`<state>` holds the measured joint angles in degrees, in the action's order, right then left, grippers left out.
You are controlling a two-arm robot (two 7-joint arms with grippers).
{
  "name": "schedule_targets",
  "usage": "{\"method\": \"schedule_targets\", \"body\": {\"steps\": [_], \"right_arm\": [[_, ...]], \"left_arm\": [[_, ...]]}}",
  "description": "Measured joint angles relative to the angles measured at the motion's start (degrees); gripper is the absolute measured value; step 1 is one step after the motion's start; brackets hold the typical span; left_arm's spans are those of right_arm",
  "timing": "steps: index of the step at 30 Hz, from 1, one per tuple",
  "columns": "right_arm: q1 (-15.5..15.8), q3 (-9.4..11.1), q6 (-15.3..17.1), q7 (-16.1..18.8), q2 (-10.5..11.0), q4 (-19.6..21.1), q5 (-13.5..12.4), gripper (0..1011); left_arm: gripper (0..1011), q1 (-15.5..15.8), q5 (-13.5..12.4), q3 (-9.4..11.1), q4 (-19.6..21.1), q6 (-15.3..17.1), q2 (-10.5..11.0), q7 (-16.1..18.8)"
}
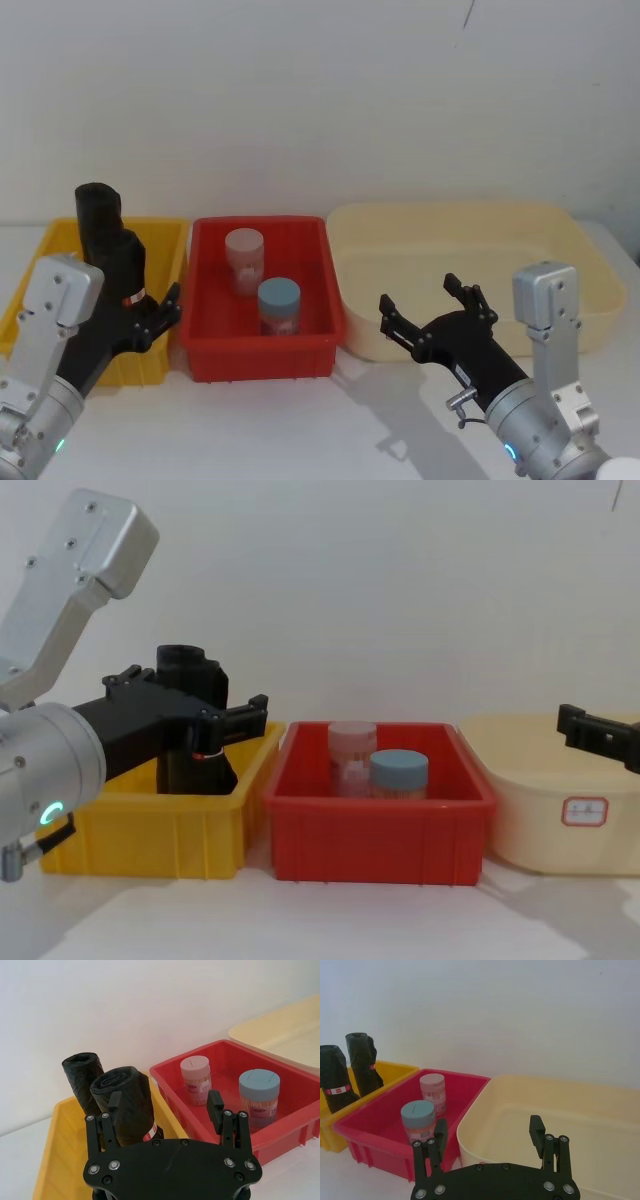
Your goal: Pick up the garbage bag with the one hand and transfer it to the other hand.
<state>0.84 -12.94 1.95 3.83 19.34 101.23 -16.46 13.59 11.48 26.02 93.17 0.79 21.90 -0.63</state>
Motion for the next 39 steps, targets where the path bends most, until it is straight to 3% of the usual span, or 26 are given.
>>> {"method": "schedule_targets", "body": {"steps": [28,39], "right_arm": [[0.0,0.0,0.0,0.0,0.0,0.0,0.0,1001],[0.0,0.0,0.0,0.0,0.0,0.0,0.0,1001]], "left_arm": [[1002,0.0,0.0,0.0,0.0,0.0,0.0,0.0],[1001,-1.6,-1.4,-0.4,1.5,0.7,0.6,1.0]]}}
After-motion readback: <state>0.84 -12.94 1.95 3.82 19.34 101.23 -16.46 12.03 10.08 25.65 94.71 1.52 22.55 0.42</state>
